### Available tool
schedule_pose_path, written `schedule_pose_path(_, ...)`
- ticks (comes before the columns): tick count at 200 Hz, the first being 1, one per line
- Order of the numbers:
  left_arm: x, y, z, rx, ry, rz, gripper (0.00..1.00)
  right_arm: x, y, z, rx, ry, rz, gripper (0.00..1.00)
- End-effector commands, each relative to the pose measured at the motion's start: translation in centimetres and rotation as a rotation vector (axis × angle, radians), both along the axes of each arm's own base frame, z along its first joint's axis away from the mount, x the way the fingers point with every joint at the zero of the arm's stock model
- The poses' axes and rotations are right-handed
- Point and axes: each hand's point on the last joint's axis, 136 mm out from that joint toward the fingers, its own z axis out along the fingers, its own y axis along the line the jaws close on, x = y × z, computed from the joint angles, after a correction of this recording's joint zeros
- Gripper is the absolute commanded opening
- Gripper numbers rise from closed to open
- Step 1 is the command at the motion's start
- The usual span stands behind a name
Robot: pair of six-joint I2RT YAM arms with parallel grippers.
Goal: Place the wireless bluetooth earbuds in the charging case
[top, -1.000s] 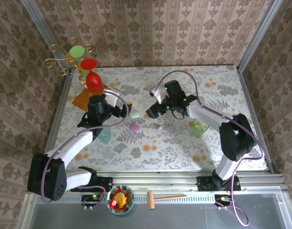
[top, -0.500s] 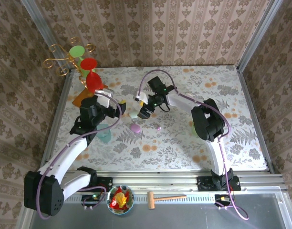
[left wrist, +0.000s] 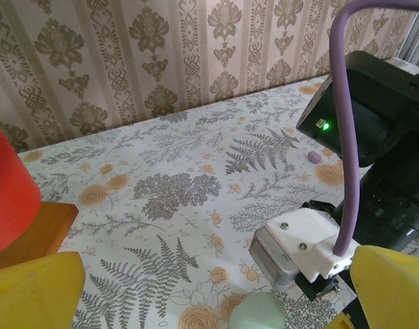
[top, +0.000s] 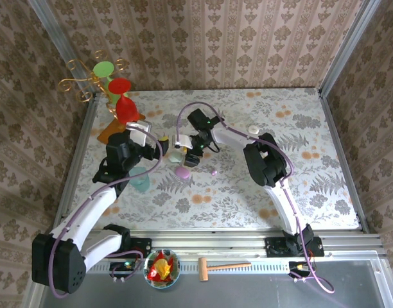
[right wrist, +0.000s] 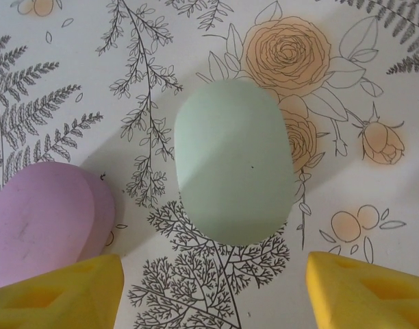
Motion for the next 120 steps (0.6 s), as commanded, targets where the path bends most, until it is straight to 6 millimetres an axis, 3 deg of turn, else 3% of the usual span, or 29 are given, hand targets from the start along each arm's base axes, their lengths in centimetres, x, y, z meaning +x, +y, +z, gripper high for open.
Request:
schedule_pose_path(1, -0.4, 0.1, 0.2, -0.01, -0.009, -0.009, 1.0, -0.1, 0.3, -0.3, -0.006, 0.015, 0.045, 0.67)
schedule_pose_path(40, -0.6, 0.1, 0.3, -0.012, -0.014, -0.013, 1.0, 0.4, 0.7, 0.0, 0.002, -0.009, 0.049, 0.71)
schedule_pose_path(73, -0.6, 0.1, 0.7, -0.01, -0.028, -0.01, 1.0, -0.4, 1.8, 0.2, 0.0, -0.01, 0.071, 0.74)
schedule_pose_path(120, -0.7, 0.2, 0.9, -0.01, -0.036, -0.009, 1.0, -0.6, 2.7, -0.9, -0.03, -0.033, 0.064, 0.74)
